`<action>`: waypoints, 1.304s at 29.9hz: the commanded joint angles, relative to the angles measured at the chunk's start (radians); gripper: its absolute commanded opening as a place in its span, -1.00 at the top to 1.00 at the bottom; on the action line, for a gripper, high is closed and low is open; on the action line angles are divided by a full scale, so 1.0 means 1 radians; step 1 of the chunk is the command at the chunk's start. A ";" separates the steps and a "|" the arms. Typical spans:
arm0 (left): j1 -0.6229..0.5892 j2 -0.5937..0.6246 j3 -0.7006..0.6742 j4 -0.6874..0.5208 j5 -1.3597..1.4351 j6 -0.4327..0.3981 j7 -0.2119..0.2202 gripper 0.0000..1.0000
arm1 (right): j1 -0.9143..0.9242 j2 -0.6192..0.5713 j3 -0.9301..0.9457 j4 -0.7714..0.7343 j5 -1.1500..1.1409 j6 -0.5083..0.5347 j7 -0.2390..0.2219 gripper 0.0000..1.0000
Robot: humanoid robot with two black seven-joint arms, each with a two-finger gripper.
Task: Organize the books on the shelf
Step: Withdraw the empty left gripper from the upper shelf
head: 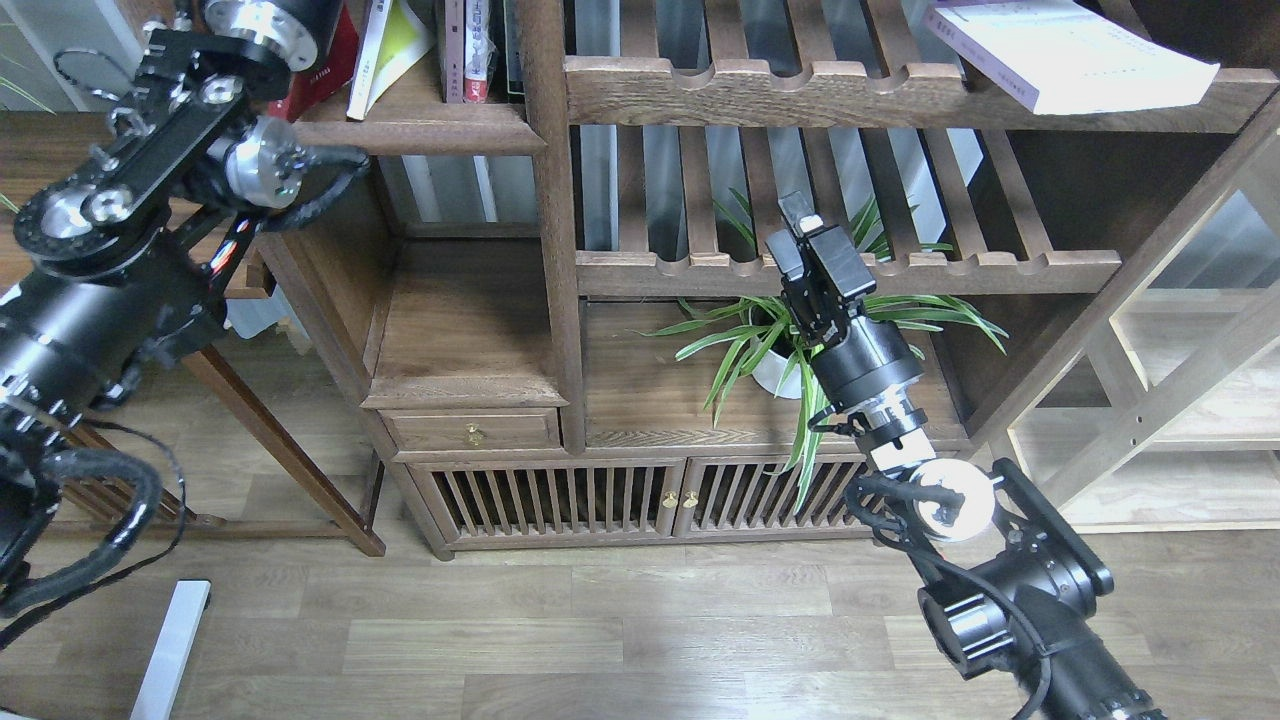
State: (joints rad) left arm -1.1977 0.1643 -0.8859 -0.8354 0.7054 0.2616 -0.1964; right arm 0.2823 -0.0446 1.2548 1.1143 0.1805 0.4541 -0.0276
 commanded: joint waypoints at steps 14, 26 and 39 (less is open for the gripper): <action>-0.105 -0.014 -0.002 -0.008 -0.004 0.015 0.000 -0.12 | 0.000 -0.018 0.002 -0.004 -0.001 0.006 0.000 -0.52; -0.069 0.034 -0.016 -0.093 -0.007 0.077 -0.063 -0.90 | 0.005 -0.020 0.002 -0.022 0.001 0.014 0.000 -0.59; -0.007 0.058 -0.039 -0.276 -0.162 0.059 -0.165 -0.98 | 0.003 -0.014 0.032 -0.019 0.002 0.017 0.011 -0.73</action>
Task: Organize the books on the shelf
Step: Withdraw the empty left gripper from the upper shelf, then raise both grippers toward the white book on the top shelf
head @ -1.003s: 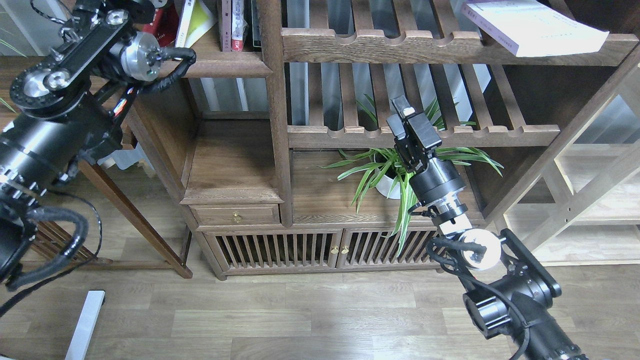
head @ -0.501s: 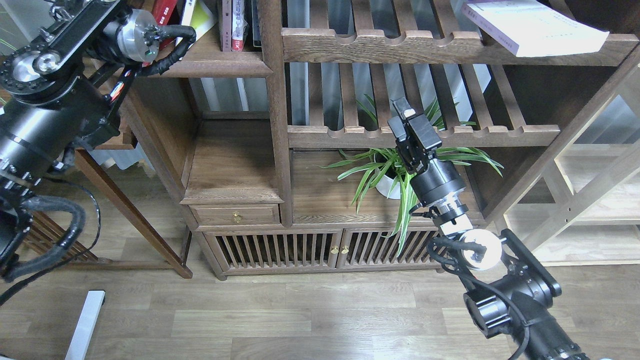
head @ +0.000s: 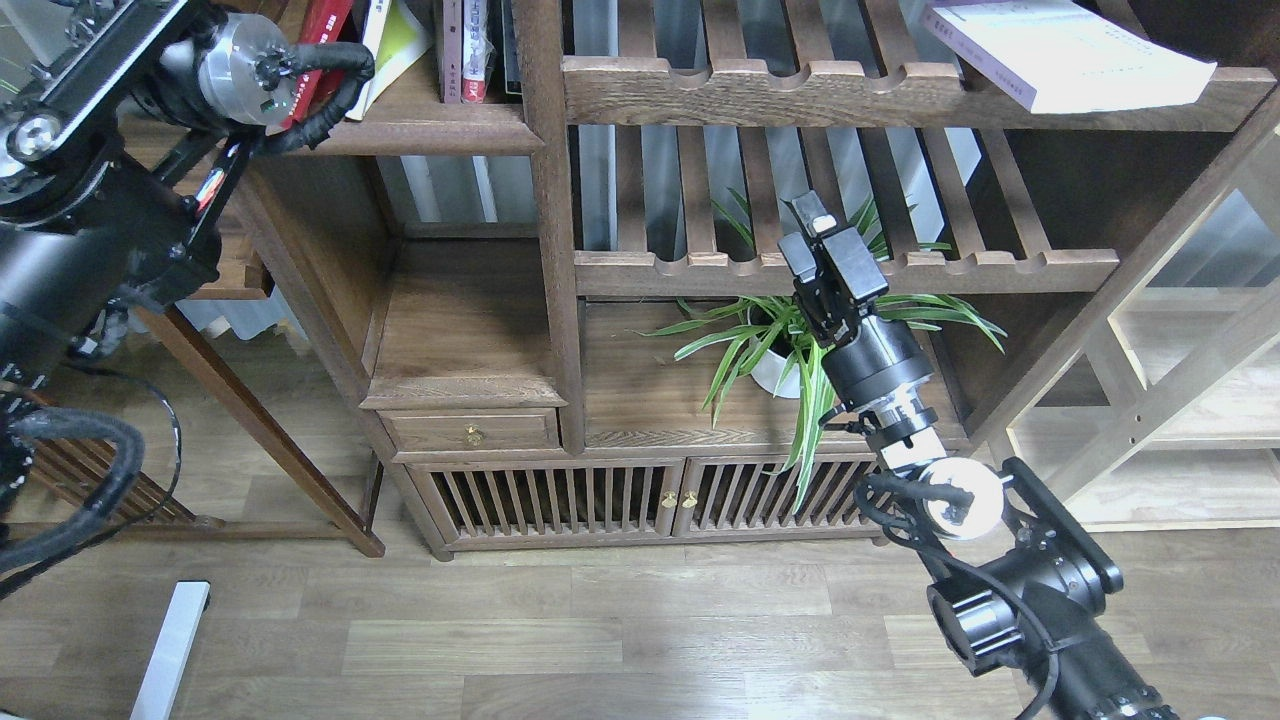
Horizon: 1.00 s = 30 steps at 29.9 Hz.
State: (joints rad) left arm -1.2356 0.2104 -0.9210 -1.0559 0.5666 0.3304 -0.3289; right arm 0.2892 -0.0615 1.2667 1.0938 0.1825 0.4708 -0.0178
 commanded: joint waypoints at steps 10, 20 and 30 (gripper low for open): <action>0.166 0.011 -0.124 -0.289 -0.114 -0.238 -0.047 -0.98 | -0.004 0.026 0.098 0.047 0.000 0.000 0.012 -0.79; 0.219 0.003 -0.162 -0.299 -0.422 -0.669 0.053 -0.98 | -0.001 0.031 0.169 0.049 0.002 0.000 0.013 -0.79; 0.277 -0.115 -0.145 -0.297 -0.593 -0.819 0.079 -0.97 | -0.007 0.025 0.221 0.051 0.002 -0.004 0.012 -0.78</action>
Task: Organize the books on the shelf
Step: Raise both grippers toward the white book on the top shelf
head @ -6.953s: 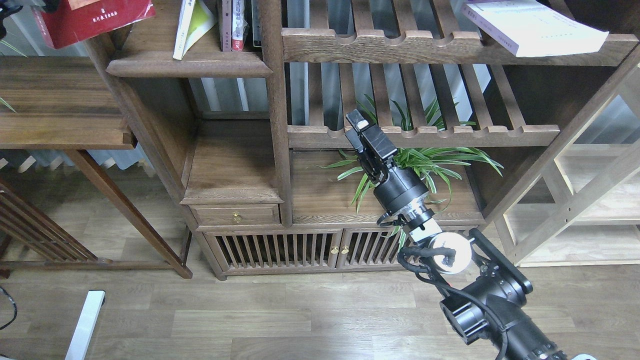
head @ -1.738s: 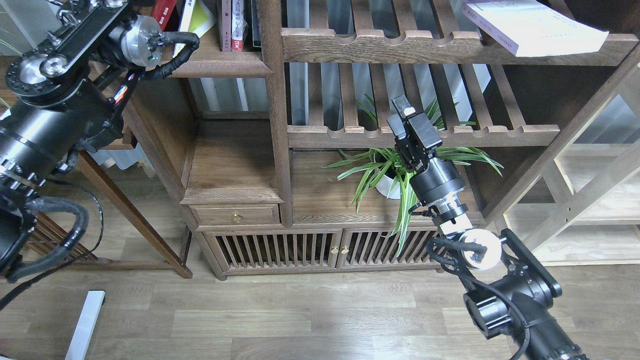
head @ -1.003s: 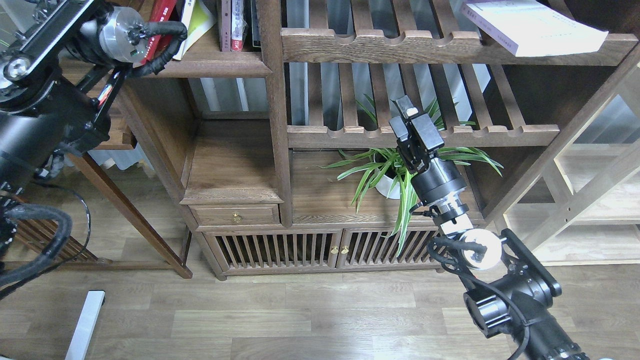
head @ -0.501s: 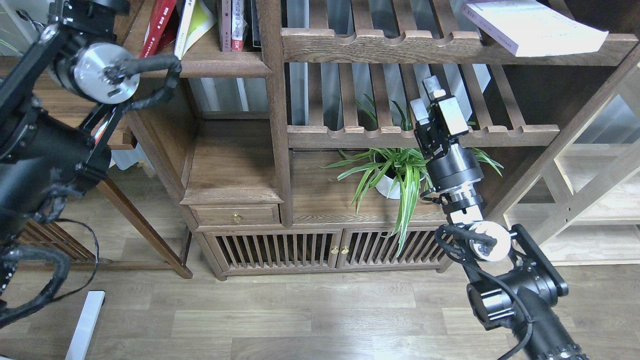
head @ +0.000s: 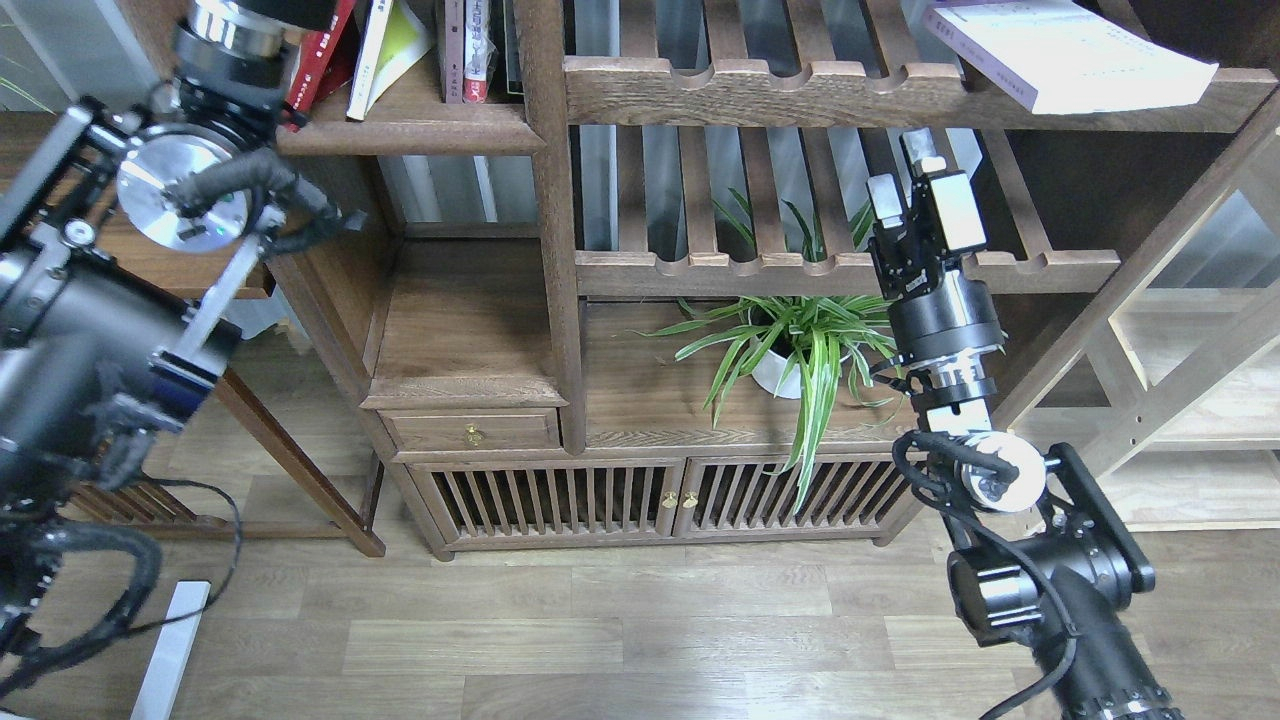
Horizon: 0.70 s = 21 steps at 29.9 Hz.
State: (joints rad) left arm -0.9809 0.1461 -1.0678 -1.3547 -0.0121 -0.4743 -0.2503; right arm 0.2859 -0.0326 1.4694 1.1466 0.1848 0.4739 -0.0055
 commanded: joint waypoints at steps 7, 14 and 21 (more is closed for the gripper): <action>0.079 -0.123 -0.012 0.016 -0.014 -0.014 -0.012 -0.97 | -0.007 -0.064 0.061 -0.007 -0.001 -0.035 -0.002 -0.74; 0.140 -0.132 0.023 0.014 -0.012 -0.014 0.000 -0.98 | 0.007 -0.113 0.072 -0.021 -0.001 -0.090 -0.004 -0.74; 0.172 -0.135 0.115 0.012 -0.011 -0.014 -0.006 -0.98 | 0.050 -0.121 0.078 -0.025 -0.001 -0.139 -0.004 -0.74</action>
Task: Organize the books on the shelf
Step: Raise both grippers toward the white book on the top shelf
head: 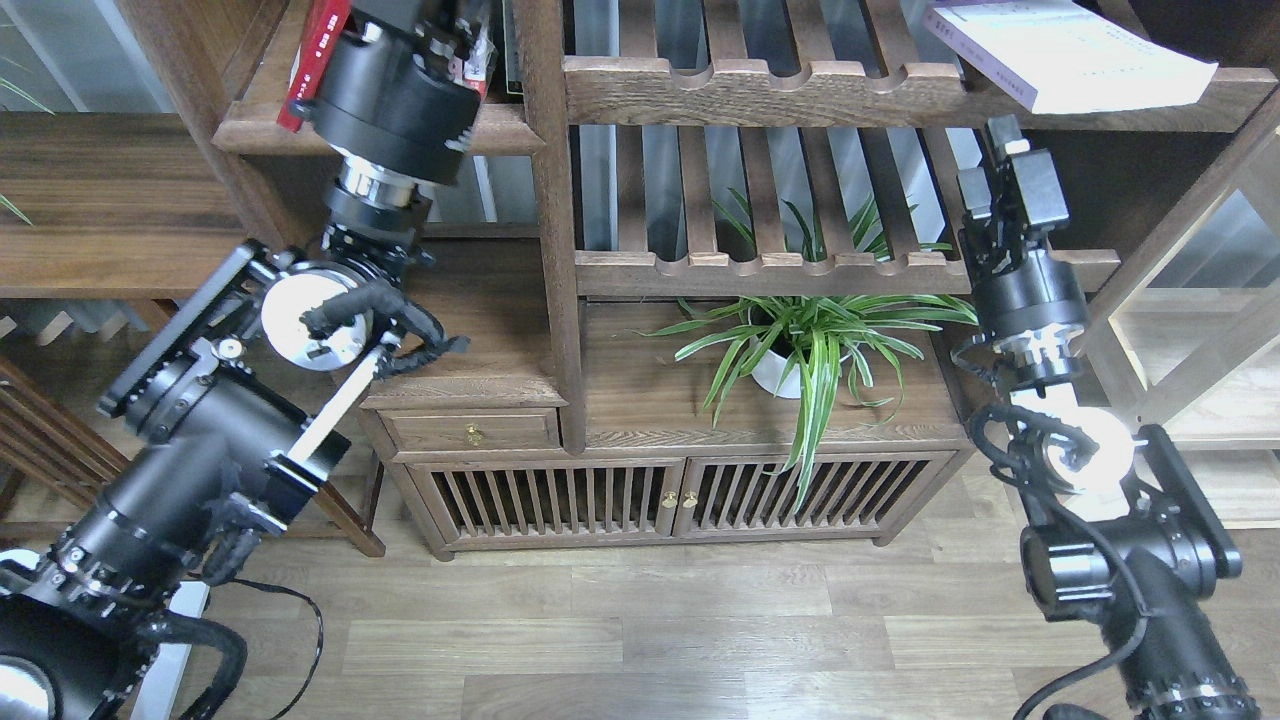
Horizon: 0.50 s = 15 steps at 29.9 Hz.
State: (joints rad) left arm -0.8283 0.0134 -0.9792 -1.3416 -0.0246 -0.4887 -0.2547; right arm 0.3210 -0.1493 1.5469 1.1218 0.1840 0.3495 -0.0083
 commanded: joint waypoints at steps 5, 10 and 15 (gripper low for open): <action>0.066 -0.013 0.074 -0.001 0.005 0.000 0.005 -0.98 | 0.020 -0.016 0.009 0.000 0.000 -0.021 0.001 -0.74; 0.096 -0.013 0.152 -0.002 0.006 0.000 0.005 -0.98 | 0.018 -0.045 0.036 0.001 0.000 -0.021 -0.001 -0.75; 0.127 -0.013 0.215 -0.001 0.015 0.000 0.008 -0.98 | 0.018 -0.072 0.053 0.003 0.002 -0.021 -0.001 -0.76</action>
State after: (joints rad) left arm -0.7144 0.0000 -0.8016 -1.3430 -0.0154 -0.4887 -0.2478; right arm 0.3398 -0.2064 1.5882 1.1231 0.1852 0.3283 -0.0092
